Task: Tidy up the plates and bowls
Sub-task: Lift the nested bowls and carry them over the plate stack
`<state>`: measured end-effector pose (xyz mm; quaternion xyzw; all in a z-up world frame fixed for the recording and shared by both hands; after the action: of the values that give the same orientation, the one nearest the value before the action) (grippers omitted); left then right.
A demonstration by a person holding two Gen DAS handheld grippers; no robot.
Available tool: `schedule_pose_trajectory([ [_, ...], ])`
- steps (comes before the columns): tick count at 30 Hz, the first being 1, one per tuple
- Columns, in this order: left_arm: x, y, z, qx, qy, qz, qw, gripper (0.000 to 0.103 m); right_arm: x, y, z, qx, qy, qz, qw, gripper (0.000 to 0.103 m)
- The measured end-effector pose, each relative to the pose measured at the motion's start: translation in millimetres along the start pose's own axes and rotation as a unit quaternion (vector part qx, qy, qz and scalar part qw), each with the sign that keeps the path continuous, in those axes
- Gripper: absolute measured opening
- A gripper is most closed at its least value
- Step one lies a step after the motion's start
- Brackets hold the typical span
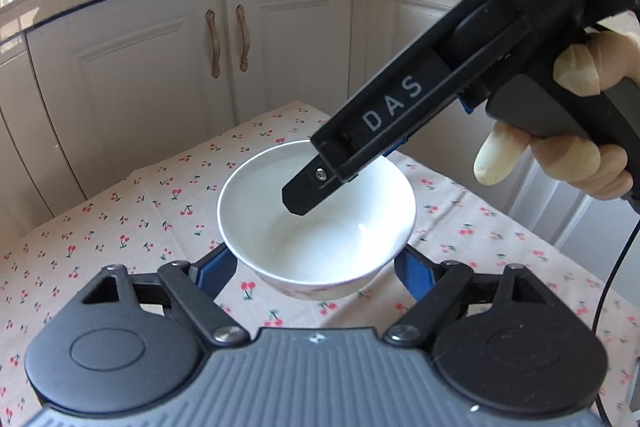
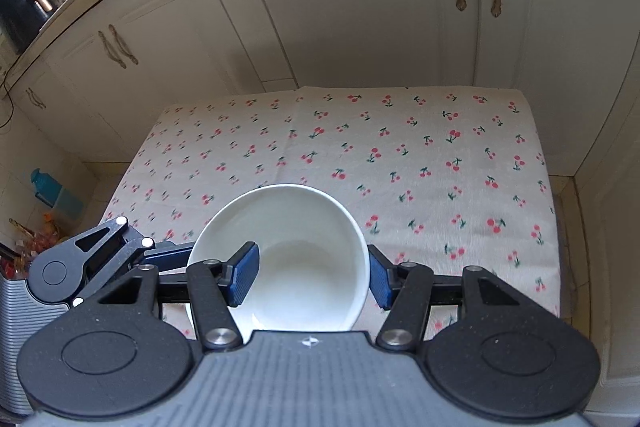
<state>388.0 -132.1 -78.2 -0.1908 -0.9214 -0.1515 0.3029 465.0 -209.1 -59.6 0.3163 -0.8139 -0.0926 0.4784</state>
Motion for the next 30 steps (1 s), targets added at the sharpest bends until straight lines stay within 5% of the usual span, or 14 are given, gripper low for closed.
schedule_pose_trajectory([
  [12, 79.2, -19.7, 15.8, -0.018, -0.025, 0.008, 0.9995, 0.085, 51.6, 53.4, 46.2, -0.001, -0.02, -0.01, 1.0, 0.063],
  [30, 143.1, -44.6, 57.1, -0.024, -0.028, 0.027, 0.999, 0.085, 84.2, 102.4, 118.1, 0.01, -0.007, -0.016, 1.0, 0.063],
])
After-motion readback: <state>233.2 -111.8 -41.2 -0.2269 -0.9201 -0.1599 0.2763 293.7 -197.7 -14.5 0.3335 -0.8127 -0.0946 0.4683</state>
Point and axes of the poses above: each gripper's, at about its wrist camera, not at the fingertips, and x roughly against the way its jaws point, y to its left, z to its underside, the point moved 9 cm from there along -x, roughly the way its jaws point, and after that the axes turned 13 degrees about -z, right-handed, at the moved point
